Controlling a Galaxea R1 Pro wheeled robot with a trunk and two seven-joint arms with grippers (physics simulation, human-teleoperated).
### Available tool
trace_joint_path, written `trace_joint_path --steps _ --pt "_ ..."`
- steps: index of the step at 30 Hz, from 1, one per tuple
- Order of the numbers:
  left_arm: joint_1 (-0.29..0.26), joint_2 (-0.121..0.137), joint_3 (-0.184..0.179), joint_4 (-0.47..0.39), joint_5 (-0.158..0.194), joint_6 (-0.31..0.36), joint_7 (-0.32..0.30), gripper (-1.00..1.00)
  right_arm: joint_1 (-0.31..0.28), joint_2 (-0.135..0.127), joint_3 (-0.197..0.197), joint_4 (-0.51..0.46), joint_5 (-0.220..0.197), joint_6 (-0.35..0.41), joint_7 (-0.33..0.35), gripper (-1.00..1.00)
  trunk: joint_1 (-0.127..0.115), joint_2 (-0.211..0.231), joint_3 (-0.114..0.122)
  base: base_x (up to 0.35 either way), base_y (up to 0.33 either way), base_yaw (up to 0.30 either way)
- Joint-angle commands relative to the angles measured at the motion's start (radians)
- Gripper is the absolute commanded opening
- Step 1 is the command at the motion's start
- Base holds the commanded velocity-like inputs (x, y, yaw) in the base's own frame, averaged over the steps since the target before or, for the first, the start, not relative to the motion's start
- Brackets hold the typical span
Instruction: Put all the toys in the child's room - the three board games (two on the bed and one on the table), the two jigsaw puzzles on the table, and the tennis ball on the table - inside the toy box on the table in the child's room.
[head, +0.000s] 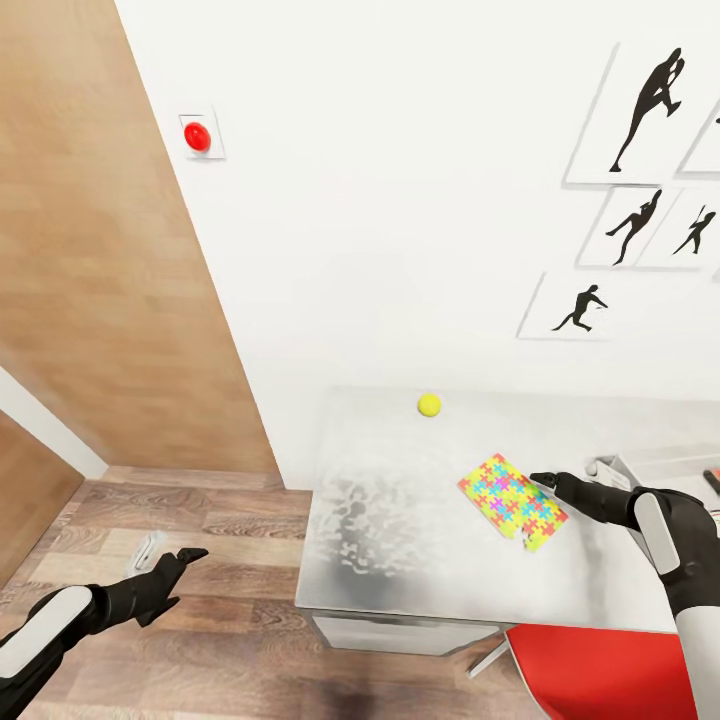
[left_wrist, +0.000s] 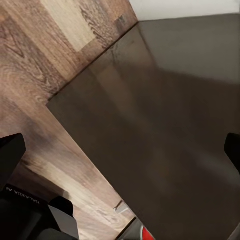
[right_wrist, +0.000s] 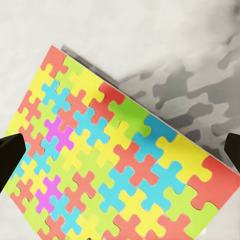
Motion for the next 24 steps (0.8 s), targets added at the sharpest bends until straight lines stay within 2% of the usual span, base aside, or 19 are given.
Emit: trace_joint_path --steps 1,11,24 --pt "-0.001 0.001 -0.003 -0.002 0.011 0.0 0.009 1.0 -0.001 0.0 -0.002 0.0 0.006 0.005 0.008 1.0 0.001 -0.002 -0.002 0.0 0.0 0.0" --pt "-0.001 0.001 -0.003 -0.001 0.011 0.0 0.008 1.0 -0.001 0.0 -0.003 0.006 0.007 0.004 0.008 1.0 0.001 -0.002 -0.002 0.0 0.0 0.0" --pt "-0.001 0.0 -0.003 -0.001 0.011 0.0 0.009 1.0 -0.002 0.0 -0.003 0.066 0.006 -0.017 0.009 1.0 0.001 -0.002 -0.002 0.0 0.0 0.0"
